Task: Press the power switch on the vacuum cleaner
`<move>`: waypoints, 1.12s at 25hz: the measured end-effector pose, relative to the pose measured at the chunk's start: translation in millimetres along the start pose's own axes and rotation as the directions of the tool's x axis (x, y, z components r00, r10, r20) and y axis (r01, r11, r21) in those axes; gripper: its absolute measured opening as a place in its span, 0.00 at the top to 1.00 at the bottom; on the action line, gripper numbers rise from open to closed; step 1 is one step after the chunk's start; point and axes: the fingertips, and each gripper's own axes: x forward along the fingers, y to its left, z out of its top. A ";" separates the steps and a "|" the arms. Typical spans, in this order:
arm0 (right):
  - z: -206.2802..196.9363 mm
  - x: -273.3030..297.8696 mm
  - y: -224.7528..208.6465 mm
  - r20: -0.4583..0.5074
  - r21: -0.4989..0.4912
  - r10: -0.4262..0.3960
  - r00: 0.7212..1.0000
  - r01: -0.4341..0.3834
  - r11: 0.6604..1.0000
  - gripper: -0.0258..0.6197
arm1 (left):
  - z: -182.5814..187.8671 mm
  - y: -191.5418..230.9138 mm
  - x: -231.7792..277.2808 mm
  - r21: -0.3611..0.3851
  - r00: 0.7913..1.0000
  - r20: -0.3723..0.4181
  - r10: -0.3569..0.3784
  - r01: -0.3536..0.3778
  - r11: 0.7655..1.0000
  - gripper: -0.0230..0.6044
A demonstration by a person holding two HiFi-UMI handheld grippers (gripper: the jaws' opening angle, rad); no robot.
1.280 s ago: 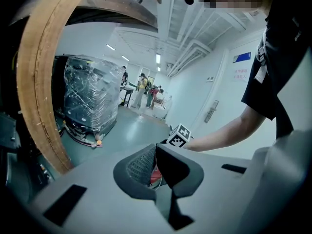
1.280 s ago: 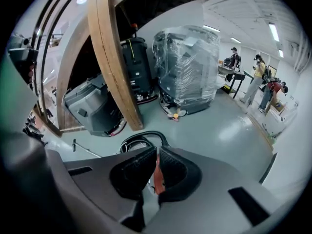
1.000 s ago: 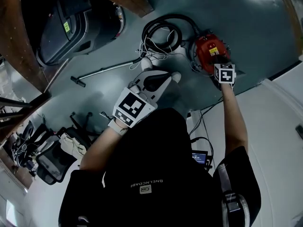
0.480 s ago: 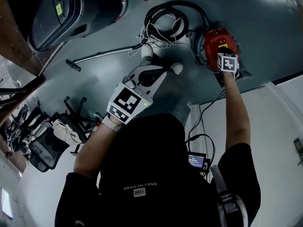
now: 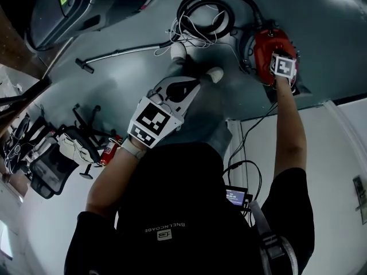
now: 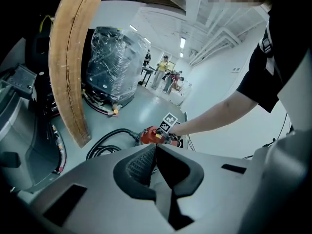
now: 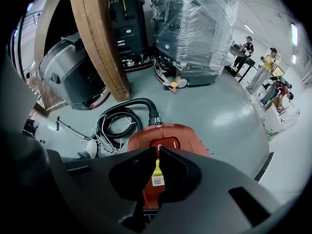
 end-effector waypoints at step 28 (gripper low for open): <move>-9.0 10.6 13.0 -0.101 0.000 0.000 0.995 0.000 1.000 0.91 | -3.8 9.9 9.9 -0.048 1.000 0.022 0.015 -0.014 0.999 0.94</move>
